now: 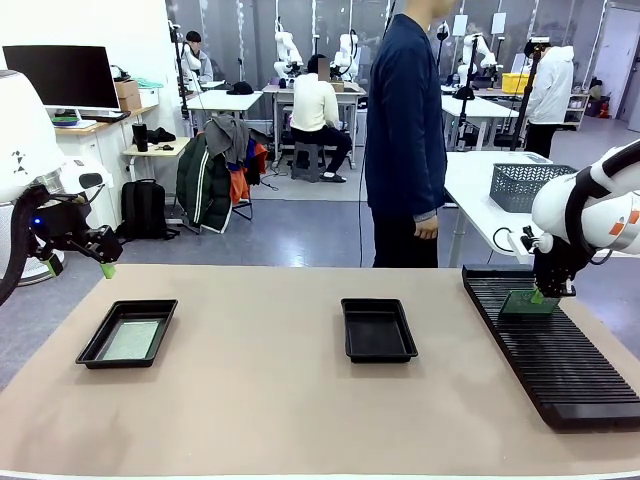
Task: Inspect and transfer BCBs to ESD trays.
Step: Pick up the Blank PCB from the PCB Rack and place it in the right ESD tray.
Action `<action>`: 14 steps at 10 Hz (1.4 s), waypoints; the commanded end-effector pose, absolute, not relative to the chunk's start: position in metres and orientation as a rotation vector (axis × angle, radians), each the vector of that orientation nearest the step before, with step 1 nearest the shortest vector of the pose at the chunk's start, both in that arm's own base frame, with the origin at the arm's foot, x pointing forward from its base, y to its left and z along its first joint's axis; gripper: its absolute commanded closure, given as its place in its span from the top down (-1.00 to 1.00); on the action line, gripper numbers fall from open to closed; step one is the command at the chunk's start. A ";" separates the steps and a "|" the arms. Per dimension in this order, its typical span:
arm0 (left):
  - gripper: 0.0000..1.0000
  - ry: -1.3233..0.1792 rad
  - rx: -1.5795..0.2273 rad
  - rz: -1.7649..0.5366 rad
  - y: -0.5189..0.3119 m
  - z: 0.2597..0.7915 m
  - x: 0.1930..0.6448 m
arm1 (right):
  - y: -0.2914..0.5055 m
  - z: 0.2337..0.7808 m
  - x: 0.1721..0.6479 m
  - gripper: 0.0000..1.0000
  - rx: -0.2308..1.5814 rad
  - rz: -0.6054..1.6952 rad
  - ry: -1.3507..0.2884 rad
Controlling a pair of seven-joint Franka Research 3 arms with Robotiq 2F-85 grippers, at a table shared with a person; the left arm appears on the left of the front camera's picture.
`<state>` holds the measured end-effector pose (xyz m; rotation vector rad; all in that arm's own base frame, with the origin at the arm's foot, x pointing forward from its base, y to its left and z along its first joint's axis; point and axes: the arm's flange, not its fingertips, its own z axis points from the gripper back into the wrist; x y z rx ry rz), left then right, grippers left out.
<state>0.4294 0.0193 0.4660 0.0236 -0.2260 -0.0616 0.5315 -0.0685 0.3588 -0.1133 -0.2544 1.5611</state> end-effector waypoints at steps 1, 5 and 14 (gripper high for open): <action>1.00 -0.230 0.025 -0.060 0.020 0.465 0.429 | -0.068 0.359 0.532 -0.96 -0.113 1.561 -0.254; 1.00 -0.230 0.025 -0.060 0.020 0.465 0.429 | -0.063 0.474 0.503 -0.96 -0.156 1.562 -0.175; 1.00 -0.230 0.025 -0.060 0.020 0.465 0.429 | -0.063 0.704 0.418 -0.96 -0.092 1.549 -0.184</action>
